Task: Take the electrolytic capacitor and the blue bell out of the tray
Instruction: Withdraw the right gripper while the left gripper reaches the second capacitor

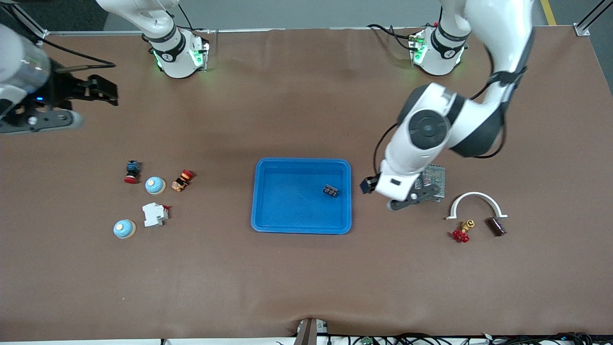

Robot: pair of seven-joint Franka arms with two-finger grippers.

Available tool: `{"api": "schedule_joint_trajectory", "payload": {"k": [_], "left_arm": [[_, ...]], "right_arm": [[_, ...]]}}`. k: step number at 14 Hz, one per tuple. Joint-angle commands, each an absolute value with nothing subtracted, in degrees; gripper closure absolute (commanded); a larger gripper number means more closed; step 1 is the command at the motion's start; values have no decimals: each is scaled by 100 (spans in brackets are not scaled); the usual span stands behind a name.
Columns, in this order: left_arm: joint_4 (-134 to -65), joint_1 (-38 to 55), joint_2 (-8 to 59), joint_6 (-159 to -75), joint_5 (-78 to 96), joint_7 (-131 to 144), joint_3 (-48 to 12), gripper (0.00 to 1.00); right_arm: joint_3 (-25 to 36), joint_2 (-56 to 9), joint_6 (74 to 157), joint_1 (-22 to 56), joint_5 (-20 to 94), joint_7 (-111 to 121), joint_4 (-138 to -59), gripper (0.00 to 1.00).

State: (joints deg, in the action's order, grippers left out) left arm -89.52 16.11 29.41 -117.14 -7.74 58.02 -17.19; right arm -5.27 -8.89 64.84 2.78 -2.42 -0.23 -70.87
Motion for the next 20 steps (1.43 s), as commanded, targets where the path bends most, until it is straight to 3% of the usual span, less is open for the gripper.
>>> {"api": "schedule_joint_trajectory", "payload": {"k": [1,4,10,15,17,19,20], "left_arm": [[-8772,1845,3505,-12258,-914,6519,-1714,0],[-8518,2240,4041,-12595,-1089,7310,-1644,0],[-8455,2531,4579,-13130,-1371,8190,-1583,19],[-8455,2944,4807,-13219,-1362,8613,-1301,34],[-8446,2953,4869,-13254,-1362,8666,-1283,56],[-8455,2953,4852,-13254,-1362,8649,-1283,92],[-8455,2927,4791,-13237,-1362,8640,-1283,100]], "right_arm": [[-589,-826,6495,-157,-324,306,-7066,0],[-606,-669,7142,-570,-405,387,-7162,0],[-606,-677,8471,-808,-422,544,-7865,0],[-615,-90,9421,-949,-343,572,-9410,0],[-607,53,9387,-958,-46,423,-9606,0],[-624,27,9360,-906,18,-43,-9545,0],[-641,-8,9343,-914,44,-9,-9397,0]]}}
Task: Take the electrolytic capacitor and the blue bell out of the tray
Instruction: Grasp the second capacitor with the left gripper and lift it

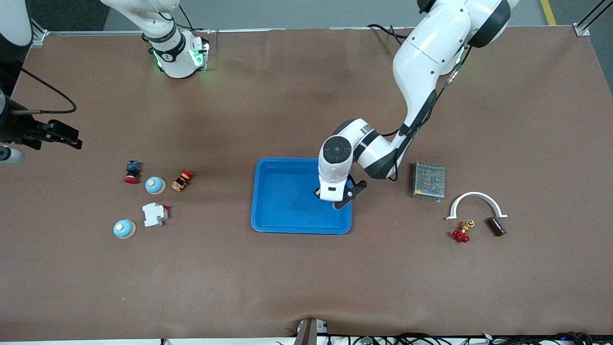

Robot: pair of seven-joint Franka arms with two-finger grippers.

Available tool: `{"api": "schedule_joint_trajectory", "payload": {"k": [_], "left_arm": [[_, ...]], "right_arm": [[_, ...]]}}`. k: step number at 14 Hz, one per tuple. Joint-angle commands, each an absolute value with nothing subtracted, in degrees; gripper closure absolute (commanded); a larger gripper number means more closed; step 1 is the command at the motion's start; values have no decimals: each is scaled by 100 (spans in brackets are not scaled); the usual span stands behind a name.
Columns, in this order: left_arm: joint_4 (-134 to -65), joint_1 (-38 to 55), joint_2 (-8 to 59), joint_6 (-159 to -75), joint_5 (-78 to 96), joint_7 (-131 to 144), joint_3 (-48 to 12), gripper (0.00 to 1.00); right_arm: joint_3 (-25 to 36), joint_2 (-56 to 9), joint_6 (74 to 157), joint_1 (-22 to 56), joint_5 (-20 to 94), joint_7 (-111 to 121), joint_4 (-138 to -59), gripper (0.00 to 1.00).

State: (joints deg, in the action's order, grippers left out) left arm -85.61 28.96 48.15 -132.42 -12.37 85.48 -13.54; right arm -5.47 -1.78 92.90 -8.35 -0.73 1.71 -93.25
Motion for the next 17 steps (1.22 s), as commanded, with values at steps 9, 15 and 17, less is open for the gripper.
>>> {"api": "schedule_joint_trajectory", "payload": {"k": [9,15,17], "left_arm": [[-8963,1953,3043,-11796,-1353,8430,-1336,100],[-10570,1013,1742,-11224,-1354,6762,-1345,100],[-11046,696,1635,-11267,-1415,6479,-1345,100]], "right_arm": [[-624,-61,8974,-685,-18,-18,-9167,0],[-589,-62,8965,-624,-44,-9,-9158,0],[-528,-70,8974,-572,-97,0,-9150,0]]}}
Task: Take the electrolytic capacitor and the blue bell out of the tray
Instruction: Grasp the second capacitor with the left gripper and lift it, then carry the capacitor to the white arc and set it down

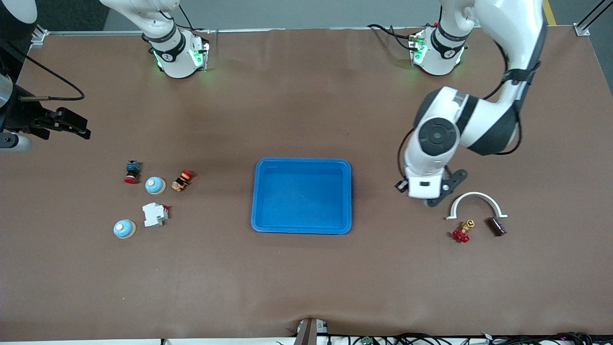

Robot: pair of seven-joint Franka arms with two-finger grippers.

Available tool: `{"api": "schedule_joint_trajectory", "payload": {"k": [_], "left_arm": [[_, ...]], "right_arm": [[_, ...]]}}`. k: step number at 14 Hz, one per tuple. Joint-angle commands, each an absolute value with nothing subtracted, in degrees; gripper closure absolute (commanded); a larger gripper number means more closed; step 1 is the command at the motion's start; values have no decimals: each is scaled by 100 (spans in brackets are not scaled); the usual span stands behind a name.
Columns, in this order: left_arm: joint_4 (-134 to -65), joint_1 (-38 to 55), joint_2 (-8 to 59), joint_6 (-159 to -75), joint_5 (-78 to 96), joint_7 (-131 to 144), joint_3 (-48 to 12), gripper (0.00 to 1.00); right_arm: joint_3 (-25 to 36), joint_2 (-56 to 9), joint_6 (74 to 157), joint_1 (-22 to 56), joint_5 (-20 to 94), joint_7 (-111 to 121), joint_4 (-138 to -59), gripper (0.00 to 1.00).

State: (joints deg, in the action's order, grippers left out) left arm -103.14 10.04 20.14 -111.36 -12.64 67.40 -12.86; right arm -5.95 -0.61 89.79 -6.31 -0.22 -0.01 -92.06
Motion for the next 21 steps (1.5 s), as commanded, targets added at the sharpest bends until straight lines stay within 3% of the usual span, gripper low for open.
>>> {"api": "schedule_joint_trajectory", "payload": {"k": [1,4,11,15,17,19,21], "left_arm": [[-11152,529,1635,-11268,-1441,6356,-1345,100],[-11469,37,1643,-11311,-1468,5785,-1336,100],[-12392,-957,1915,-12759,-2188,5511,-1345,100],[-12401,-1291,2302,-13226,-2601,5511,-1345,98],[-12366,-1309,2434,-13403,-2610,5511,-1345,63],[-12314,-1318,2443,-13403,-2610,5511,-1345,0],[-12279,-1292,2382,-13395,-2610,5511,-1345,0]], "right_arm": [[-371,-62,8939,-371,-97,-9,-9141,0],[700,-62,8938,622,-70,-9,-9141,0],[660,-70,8947,449,-44,0,-9141,0],[97,-70,8912,-9,-44,-9,-9141,0],[97,-70,8912,-18,-44,-9,-9149,0],[88,-70,8912,-52,-44,-9,-9149,0],[70,-70,8912,-70,-44,-9,-9150,0]]}}
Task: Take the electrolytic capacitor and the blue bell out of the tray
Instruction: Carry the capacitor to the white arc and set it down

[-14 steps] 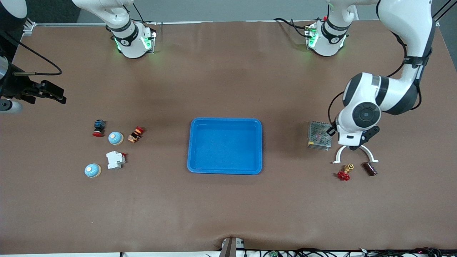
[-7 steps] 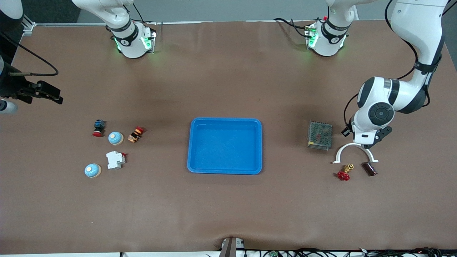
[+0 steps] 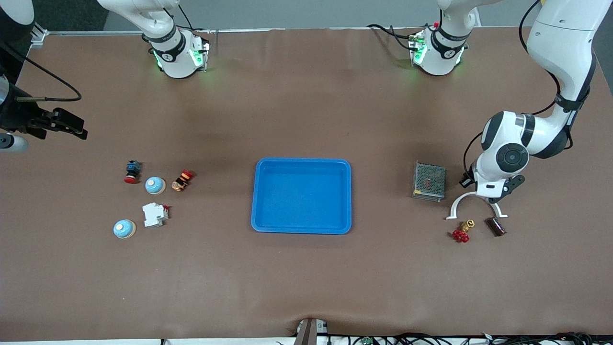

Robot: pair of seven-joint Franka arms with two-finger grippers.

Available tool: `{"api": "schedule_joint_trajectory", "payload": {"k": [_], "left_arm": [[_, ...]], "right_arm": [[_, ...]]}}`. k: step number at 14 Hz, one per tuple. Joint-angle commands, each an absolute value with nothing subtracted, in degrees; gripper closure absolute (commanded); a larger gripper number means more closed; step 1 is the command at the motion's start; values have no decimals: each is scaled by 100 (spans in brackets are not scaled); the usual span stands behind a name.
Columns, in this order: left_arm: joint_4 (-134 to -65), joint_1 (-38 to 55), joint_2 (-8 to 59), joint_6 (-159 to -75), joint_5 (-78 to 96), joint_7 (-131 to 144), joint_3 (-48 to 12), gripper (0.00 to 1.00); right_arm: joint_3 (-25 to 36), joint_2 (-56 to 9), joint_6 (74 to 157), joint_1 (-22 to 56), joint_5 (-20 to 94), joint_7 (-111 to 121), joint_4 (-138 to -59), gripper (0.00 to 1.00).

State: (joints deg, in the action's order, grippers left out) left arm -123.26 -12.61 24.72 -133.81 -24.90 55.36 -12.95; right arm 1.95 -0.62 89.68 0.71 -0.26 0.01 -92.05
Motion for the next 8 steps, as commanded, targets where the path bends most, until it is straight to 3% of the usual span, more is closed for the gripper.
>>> {"api": "schedule_joint_trajectory", "payload": {"k": [1,4,8], "left_arm": [[-12226,-1283,2304,-13360,-2610,5511,-1353,0],[-11753,-1266,2101,-13010,-2593,5388,-1537,0],[-10270,-1292,2048,-11509,-2287,4634,-1950,0]], "right_arm": [[62,-70,8912,-88,-44,-9,-9158,0],[61,-79,8912,-62,-53,-9,-9149,0],[62,-70,8912,-26,-53,-17,-9149,0]]}}
